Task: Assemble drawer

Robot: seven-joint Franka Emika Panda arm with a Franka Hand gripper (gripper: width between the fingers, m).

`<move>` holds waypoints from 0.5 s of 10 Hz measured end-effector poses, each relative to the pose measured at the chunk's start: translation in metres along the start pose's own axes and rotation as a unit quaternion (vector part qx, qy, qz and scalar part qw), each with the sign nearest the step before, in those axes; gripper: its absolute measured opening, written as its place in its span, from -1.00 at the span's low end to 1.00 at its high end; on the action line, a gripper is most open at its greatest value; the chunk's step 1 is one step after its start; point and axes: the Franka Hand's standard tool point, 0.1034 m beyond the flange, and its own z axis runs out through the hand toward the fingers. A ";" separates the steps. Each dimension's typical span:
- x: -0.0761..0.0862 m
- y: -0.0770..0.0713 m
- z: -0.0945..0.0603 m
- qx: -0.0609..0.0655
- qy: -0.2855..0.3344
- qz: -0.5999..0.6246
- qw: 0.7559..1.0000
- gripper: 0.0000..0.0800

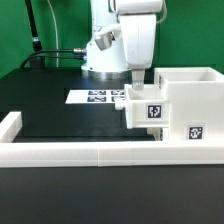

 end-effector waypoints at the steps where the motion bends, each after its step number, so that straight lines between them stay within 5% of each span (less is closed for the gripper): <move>1: -0.006 0.001 -0.009 0.000 -0.004 0.002 1.000 0.61; 5: -0.060 0.002 -0.020 0.002 -0.011 -0.027 1.000 0.62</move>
Offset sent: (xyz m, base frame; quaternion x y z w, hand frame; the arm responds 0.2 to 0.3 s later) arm -0.0131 -0.0587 0.0135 0.0147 -0.0091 -0.0756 0.9970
